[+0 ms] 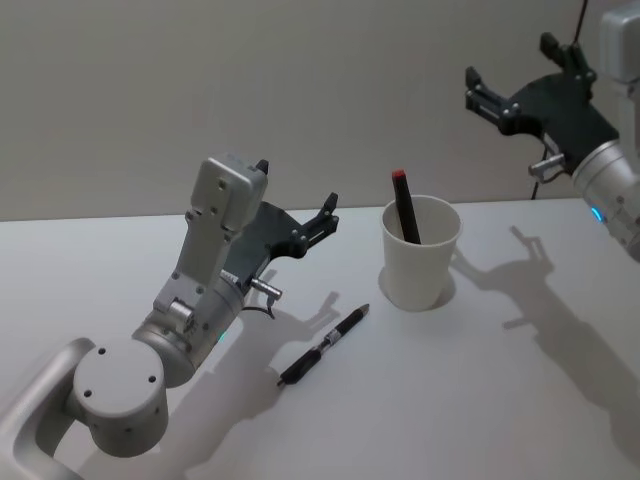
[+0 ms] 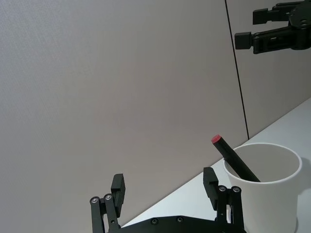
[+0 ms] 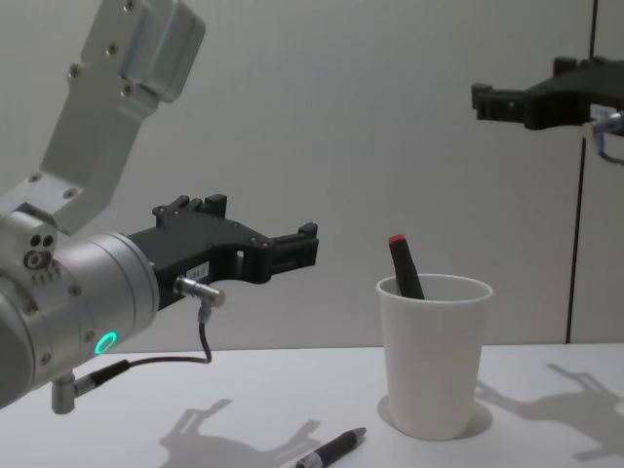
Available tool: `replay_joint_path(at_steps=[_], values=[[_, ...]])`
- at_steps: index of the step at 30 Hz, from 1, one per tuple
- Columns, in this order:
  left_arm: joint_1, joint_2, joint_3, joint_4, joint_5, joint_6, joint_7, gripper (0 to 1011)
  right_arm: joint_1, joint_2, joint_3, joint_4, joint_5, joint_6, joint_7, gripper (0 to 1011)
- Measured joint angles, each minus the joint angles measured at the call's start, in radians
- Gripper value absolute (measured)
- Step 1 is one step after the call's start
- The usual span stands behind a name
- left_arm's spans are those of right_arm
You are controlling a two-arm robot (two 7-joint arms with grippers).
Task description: Place the pen into the pen holder.
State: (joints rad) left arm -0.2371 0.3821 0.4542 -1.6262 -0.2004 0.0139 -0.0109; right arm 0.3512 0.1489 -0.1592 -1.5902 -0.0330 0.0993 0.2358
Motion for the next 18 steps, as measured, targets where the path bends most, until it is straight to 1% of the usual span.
replay_joint_path(at_steps=[2,4,6,7,11,12,13,14,18], values=[[0.0,0.0,0.0,0.0,0.0,0.0,0.0,1001,0.002,0.004,0.001,-0.007,0.006,0.012,0.02,1001],[0.0,0.0,0.0,0.0,0.0,0.0,0.0,1001,0.004,0.014,0.006,-0.022,0.019,0.039,0.057,1001],[0.0,0.0,0.0,0.0,0.0,0.0,0.0,1001,0.004,0.023,0.012,-0.033,0.029,0.058,0.078,1001],[0.0,0.0,0.0,0.0,0.0,0.0,0.0,1001,0.004,0.034,0.021,-0.049,0.042,0.081,0.102,1001],[0.0,0.0,0.0,0.0,0.0,0.0,0.0,1001,0.001,0.06,0.04,-0.079,0.066,0.118,0.135,1001],[0.0,0.0,0.0,0.0,0.0,0.0,0.0,1001,-0.006,0.079,0.056,-0.102,0.086,0.145,0.151,1002],[0.0,0.0,0.0,0.0,0.0,0.0,0.0,1001,-0.006,0.079,0.056,-0.102,0.086,0.145,0.151,1001],[0.0,0.0,0.0,0.0,0.0,0.0,0.0,1001,-0.014,0.094,0.07,-0.121,0.1,0.163,0.158,1001],[0.0,0.0,0.0,0.0,0.0,0.0,0.0,1001,-0.038,0.13,0.104,-0.166,0.131,0.195,0.164,1001]])
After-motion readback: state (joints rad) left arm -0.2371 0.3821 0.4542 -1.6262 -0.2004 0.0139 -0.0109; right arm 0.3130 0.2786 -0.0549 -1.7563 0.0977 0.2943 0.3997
